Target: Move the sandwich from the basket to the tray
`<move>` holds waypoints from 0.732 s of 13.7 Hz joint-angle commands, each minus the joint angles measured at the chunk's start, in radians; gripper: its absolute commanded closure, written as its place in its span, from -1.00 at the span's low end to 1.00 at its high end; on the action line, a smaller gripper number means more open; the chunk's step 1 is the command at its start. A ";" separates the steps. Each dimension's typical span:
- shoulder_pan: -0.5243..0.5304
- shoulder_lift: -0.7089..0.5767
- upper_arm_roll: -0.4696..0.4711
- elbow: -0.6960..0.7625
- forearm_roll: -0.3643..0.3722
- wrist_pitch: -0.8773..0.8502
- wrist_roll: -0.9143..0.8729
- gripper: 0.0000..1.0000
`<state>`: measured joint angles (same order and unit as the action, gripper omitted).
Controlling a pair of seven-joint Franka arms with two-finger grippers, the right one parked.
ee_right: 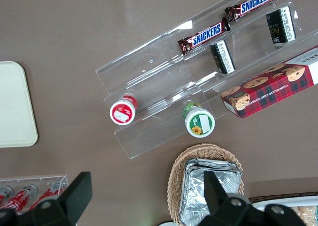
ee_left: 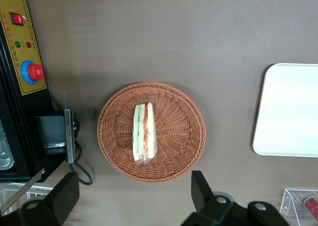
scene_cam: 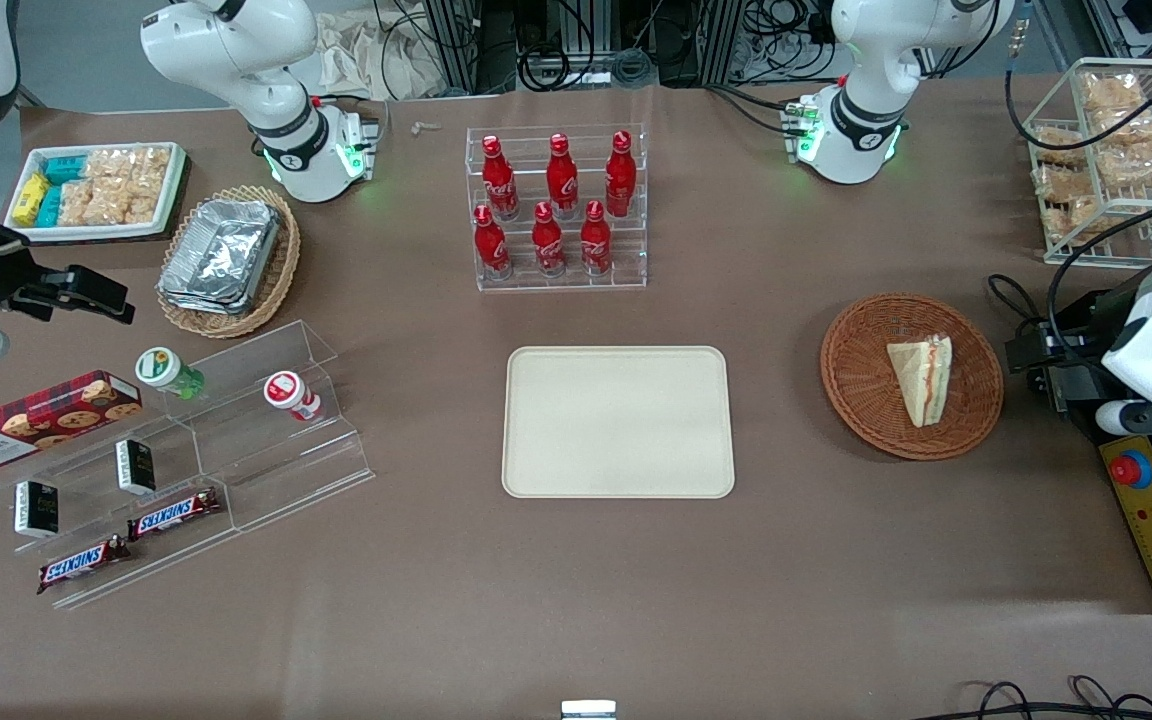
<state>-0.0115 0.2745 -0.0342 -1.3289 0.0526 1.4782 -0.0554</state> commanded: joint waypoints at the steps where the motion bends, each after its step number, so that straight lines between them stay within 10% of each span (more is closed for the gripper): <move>1: -0.010 -0.003 0.014 0.000 -0.017 0.004 -0.017 -1.00; 10: 0.001 -0.056 0.016 -0.102 0.000 0.023 0.002 -1.00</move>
<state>-0.0100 0.2705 -0.0216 -1.3553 0.0512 1.4789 -0.0560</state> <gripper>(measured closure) 0.000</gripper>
